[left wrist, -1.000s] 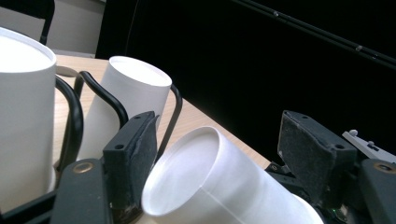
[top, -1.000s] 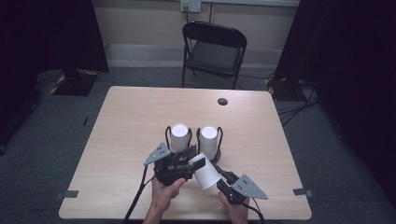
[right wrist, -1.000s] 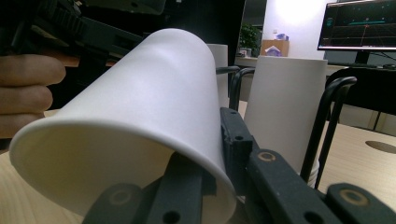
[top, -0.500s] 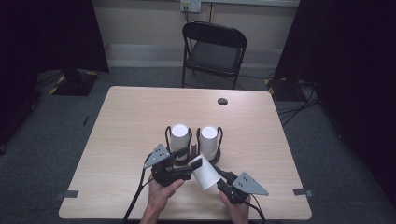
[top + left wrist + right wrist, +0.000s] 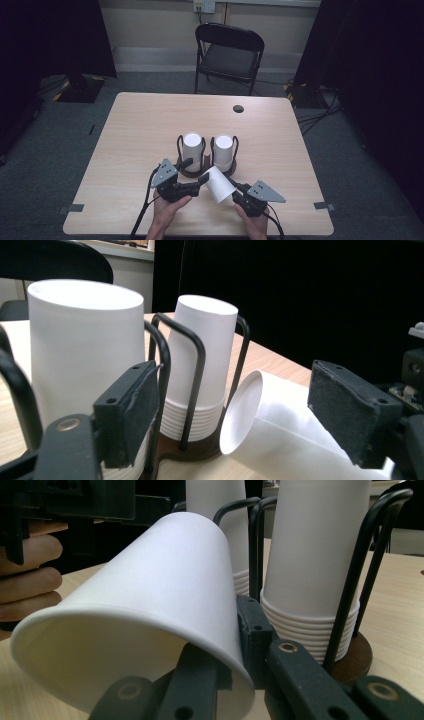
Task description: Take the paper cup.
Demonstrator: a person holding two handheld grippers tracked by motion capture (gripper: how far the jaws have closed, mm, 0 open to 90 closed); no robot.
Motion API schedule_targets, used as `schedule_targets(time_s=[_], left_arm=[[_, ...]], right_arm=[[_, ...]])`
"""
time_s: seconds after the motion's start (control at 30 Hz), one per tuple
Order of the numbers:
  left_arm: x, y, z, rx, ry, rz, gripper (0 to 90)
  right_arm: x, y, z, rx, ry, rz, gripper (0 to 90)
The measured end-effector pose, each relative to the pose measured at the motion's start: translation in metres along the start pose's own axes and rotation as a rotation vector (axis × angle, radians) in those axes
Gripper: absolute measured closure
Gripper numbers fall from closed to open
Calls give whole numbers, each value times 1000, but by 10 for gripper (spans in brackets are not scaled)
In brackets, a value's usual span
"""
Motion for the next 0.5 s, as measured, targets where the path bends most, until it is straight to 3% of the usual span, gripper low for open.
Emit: schedule_targets(time_s=[0.13,0.3,0.4,0.5], left_arm=[[-2,-2,-4,-8,15,3,186],[-3,-3,-6,-37,74,88,196],[-4,-5,-5,-30,77,88,201],[-4,-6,-7,-59,117,88,203]], right_arm=[[2,-1,0,-40,6,-4,856],[5,-1,0,-67,18,-6,888],[6,0,0,-89,12,-10,891],[6,1,1,-112,16,-7,893]])
Point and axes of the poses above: each handheld gripper's, and its own axes: y roughly forward along the jaws, z roughly out of its top, x roughly to its right, the point moved 3 cm from there along y, roughly forward along the jaws, and after that the axes turned 6 degrees about -z, right-handed, at the moved point
